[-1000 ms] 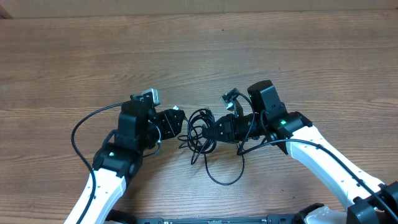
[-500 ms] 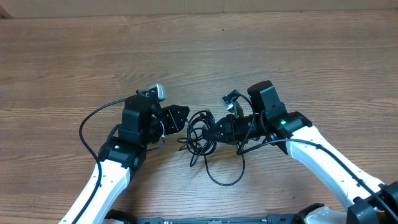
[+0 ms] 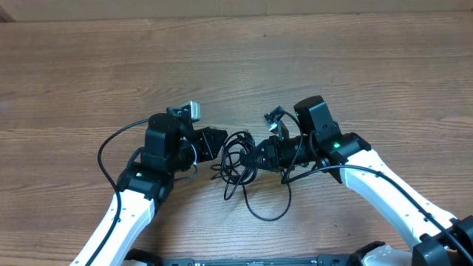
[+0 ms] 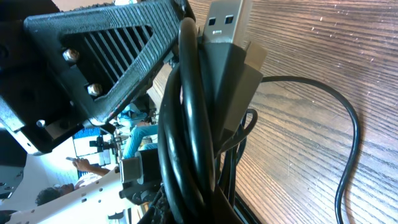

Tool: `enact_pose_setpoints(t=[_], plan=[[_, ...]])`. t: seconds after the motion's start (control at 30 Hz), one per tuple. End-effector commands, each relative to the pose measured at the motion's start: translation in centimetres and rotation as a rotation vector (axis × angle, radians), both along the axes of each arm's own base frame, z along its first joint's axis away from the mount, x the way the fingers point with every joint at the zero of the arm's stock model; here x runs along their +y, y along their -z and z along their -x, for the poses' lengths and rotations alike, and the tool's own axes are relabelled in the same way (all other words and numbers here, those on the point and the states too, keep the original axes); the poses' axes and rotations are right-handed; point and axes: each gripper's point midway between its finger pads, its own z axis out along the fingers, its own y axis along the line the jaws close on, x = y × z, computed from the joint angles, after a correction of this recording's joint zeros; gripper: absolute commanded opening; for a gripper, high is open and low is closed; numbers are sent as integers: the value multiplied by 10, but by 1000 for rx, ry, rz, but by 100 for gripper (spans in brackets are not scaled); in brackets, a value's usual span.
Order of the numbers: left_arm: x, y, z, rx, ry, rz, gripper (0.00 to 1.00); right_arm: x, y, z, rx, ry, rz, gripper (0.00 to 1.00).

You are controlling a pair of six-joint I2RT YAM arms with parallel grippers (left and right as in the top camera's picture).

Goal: Untangle cables

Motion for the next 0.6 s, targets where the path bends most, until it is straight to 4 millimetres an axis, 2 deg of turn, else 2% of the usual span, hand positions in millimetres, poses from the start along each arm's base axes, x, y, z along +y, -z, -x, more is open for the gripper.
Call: enact_pose_setpoints(t=[0.0, 0.2, 0.4, 0.57], plan=[[-9, -11, 4, -5, 61, 44, 4, 3, -16, -1, -40, -13, -36, 6], [-16, -16, 14, -29, 139, 53, 4, -1, -8, -11, -46, 47, 19, 6], [-11, -20, 27, -61, 174, 9, 4, -9, 3, -26, -28, 154, 96, 6], [-10, -24, 30, -81, 176, -8, 4, -6, -2, -32, 14, 204, 75, 6]])
